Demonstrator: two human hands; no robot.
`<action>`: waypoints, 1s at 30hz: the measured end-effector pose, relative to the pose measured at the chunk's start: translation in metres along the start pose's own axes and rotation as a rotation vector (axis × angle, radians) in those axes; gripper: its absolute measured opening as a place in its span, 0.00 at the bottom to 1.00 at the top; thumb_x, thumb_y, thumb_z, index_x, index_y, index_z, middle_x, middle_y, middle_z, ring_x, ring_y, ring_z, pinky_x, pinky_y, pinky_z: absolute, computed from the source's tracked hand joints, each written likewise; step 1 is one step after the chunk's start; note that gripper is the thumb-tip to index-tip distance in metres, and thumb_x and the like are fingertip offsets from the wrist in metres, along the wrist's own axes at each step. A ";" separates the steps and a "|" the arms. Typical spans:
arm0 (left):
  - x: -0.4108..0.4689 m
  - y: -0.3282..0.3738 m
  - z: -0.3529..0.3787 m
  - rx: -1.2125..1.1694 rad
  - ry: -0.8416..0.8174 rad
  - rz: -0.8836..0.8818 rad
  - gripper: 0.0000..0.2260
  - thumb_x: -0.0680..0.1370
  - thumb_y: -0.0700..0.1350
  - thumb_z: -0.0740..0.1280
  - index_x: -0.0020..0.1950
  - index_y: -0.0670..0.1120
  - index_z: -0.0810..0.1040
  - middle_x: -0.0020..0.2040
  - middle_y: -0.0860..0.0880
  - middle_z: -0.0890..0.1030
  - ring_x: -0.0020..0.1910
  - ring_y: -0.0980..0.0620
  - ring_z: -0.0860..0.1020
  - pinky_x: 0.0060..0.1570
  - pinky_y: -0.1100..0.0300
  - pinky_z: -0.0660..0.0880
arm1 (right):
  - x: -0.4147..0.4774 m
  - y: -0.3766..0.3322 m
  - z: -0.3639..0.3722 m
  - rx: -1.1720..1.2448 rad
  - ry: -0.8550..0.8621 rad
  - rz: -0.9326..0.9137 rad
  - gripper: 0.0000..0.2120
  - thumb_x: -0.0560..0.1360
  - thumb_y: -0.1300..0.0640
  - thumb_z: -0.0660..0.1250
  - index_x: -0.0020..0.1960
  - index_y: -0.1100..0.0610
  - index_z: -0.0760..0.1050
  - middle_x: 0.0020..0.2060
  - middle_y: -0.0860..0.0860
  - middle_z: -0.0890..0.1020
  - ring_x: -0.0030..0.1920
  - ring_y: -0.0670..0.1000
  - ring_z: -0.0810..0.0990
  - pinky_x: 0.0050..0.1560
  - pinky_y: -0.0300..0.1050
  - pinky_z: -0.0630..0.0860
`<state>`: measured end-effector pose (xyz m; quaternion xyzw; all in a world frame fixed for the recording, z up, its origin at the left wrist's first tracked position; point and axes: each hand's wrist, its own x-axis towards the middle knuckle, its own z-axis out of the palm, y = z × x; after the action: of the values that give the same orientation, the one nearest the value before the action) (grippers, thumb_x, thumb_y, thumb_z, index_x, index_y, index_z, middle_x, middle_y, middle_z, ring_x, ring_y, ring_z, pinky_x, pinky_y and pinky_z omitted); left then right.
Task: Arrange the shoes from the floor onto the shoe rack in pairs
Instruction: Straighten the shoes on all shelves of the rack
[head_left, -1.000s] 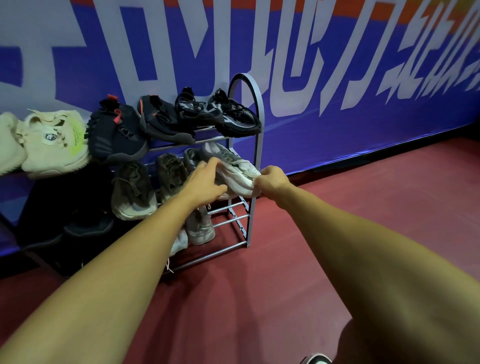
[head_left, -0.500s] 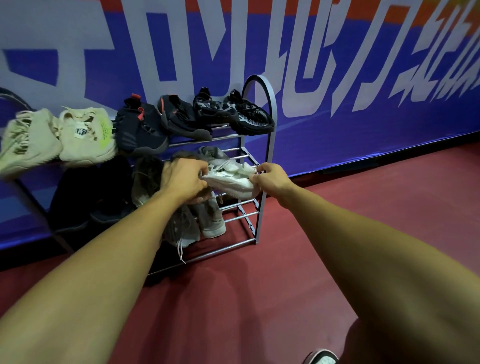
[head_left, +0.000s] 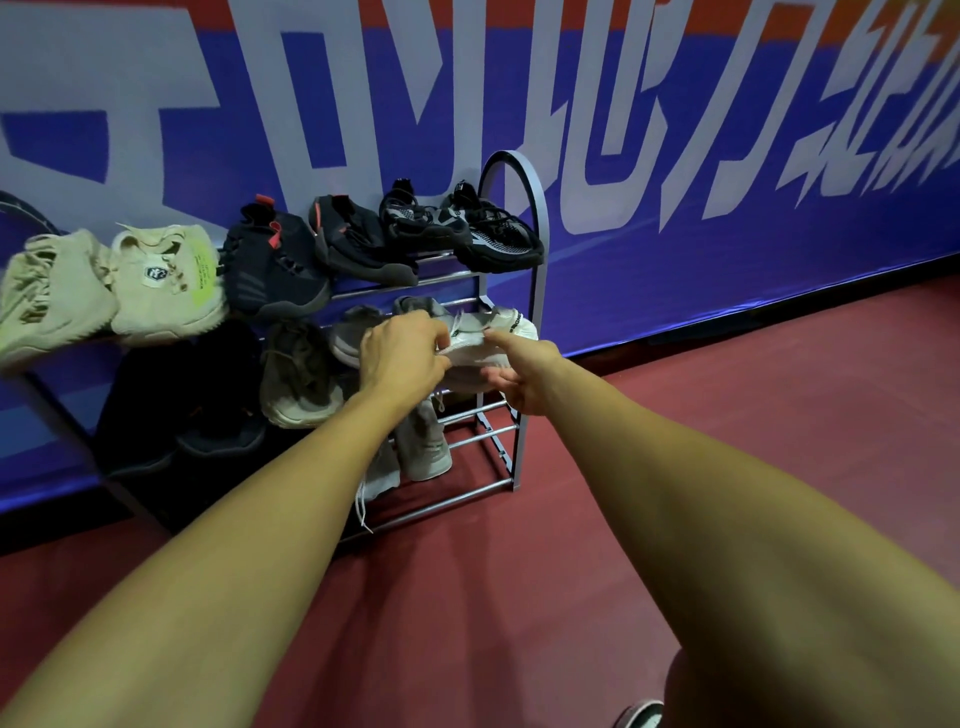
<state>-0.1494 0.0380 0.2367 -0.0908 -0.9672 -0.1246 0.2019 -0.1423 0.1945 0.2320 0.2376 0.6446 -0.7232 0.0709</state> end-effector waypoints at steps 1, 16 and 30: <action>-0.001 0.003 0.001 -0.013 -0.001 0.008 0.09 0.72 0.52 0.74 0.51 0.54 0.83 0.50 0.49 0.84 0.53 0.43 0.80 0.52 0.53 0.74 | 0.003 0.001 -0.001 -0.013 0.016 0.016 0.23 0.74 0.50 0.74 0.63 0.61 0.73 0.55 0.61 0.84 0.24 0.46 0.79 0.19 0.32 0.68; -0.002 -0.021 0.011 -0.207 -0.177 -0.079 0.16 0.76 0.49 0.66 0.63 0.50 0.78 0.55 0.44 0.81 0.54 0.42 0.78 0.53 0.51 0.75 | 0.025 0.000 -0.012 -0.029 0.177 -0.076 0.22 0.69 0.55 0.65 0.62 0.60 0.75 0.43 0.56 0.84 0.31 0.52 0.81 0.29 0.44 0.70; 0.016 -0.031 0.008 -0.160 -0.441 -0.173 0.08 0.75 0.51 0.70 0.41 0.50 0.76 0.41 0.46 0.78 0.40 0.47 0.75 0.44 0.50 0.78 | 0.029 -0.001 -0.017 -0.064 0.238 -0.155 0.07 0.74 0.54 0.66 0.44 0.59 0.75 0.40 0.57 0.83 0.30 0.50 0.74 0.28 0.44 0.65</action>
<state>-0.1738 0.0123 0.2301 -0.0485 -0.9791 -0.1949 -0.0333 -0.1640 0.2168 0.2194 0.2688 0.6876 -0.6723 -0.0547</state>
